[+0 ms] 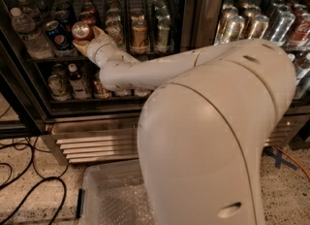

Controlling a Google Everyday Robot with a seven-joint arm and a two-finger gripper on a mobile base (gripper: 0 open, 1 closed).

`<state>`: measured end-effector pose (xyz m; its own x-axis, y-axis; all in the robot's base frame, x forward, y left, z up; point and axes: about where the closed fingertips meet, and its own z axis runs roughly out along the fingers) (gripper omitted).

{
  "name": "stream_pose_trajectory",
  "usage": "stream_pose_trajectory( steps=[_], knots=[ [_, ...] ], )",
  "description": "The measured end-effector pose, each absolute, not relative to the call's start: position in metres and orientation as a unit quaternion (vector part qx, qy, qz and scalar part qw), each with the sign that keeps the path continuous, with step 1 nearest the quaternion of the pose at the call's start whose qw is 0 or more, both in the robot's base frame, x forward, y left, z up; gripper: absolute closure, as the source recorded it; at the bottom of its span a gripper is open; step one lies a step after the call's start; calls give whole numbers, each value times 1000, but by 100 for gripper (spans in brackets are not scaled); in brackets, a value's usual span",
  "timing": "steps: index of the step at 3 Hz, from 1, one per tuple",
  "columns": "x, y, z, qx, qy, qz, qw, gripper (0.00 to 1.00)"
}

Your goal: Pick coke can from middle shelf of fridge

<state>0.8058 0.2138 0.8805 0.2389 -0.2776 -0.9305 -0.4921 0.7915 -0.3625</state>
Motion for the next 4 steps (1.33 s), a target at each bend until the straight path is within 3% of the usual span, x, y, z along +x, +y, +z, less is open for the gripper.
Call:
stream_pose_trajectory(
  steps=[4],
  knots=[
    [781,206,885,-286,629,98,717,100]
  ],
)
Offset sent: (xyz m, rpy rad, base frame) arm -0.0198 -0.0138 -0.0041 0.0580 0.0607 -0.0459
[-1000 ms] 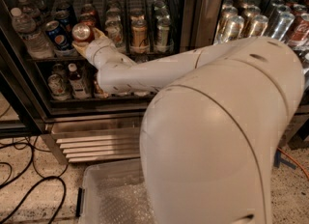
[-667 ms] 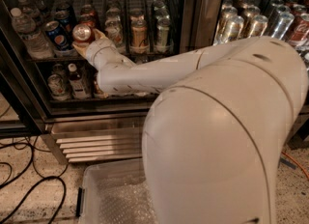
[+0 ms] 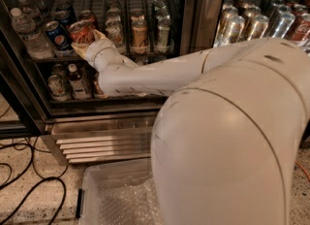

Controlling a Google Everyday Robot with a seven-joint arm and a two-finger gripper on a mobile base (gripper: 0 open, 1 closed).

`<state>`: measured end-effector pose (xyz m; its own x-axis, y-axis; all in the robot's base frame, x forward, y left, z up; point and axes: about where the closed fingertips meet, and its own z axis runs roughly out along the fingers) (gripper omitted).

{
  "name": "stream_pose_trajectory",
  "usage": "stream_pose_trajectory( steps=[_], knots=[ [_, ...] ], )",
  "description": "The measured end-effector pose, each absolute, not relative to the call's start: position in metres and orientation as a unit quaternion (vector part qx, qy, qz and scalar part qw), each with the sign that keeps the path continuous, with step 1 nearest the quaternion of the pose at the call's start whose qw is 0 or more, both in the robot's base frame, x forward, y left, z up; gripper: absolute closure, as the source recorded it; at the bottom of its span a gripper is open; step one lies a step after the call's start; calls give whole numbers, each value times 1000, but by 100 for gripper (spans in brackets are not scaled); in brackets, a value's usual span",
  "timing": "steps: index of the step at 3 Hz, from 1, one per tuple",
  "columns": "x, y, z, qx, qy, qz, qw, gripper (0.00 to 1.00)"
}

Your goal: Pick coke can from middle shelf of fridge

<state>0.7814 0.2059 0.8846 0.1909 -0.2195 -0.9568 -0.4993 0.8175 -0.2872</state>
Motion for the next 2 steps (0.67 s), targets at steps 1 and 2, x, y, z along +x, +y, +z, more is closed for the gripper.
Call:
stream_pose_trajectory(
  steps=[1,2],
  knots=[
    [781,206,885,-286,628,98,717,100],
    [767,201,887,-273,640,95,712,100]
  ],
)
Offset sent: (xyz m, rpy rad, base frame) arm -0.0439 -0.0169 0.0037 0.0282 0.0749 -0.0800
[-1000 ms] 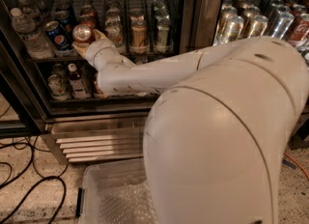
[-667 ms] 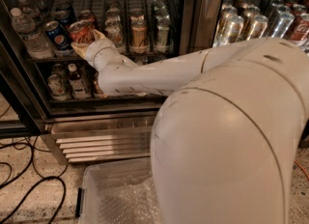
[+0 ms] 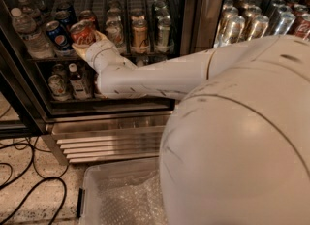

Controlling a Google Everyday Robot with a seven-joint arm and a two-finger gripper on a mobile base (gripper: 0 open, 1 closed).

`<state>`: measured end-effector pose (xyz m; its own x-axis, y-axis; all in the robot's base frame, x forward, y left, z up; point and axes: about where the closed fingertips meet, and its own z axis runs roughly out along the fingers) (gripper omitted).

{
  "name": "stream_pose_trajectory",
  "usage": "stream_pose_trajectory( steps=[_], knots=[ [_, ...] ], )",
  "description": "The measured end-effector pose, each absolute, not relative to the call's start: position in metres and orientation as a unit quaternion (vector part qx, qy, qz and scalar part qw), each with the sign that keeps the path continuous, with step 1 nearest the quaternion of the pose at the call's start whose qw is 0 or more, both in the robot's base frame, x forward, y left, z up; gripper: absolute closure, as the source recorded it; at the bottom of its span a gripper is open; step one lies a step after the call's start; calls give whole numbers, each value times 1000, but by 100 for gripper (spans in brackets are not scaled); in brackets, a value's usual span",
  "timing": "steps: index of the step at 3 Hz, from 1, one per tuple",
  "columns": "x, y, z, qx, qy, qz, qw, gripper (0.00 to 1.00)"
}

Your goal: Pick coke can from middle shelf of fridge

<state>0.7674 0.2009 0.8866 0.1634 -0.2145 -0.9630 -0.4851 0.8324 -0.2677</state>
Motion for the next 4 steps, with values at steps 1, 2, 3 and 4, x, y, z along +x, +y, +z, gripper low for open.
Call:
stream_pose_trajectory(
  steps=[1,2,3,4],
  knots=[
    [738,203,897,-262,645,88,712,100],
    [692,204,907,-254,646,65,717,100],
    [636,217,919,-245,639,44,728,100],
    [606,215,918,-216,655,20,724,100]
  ],
)
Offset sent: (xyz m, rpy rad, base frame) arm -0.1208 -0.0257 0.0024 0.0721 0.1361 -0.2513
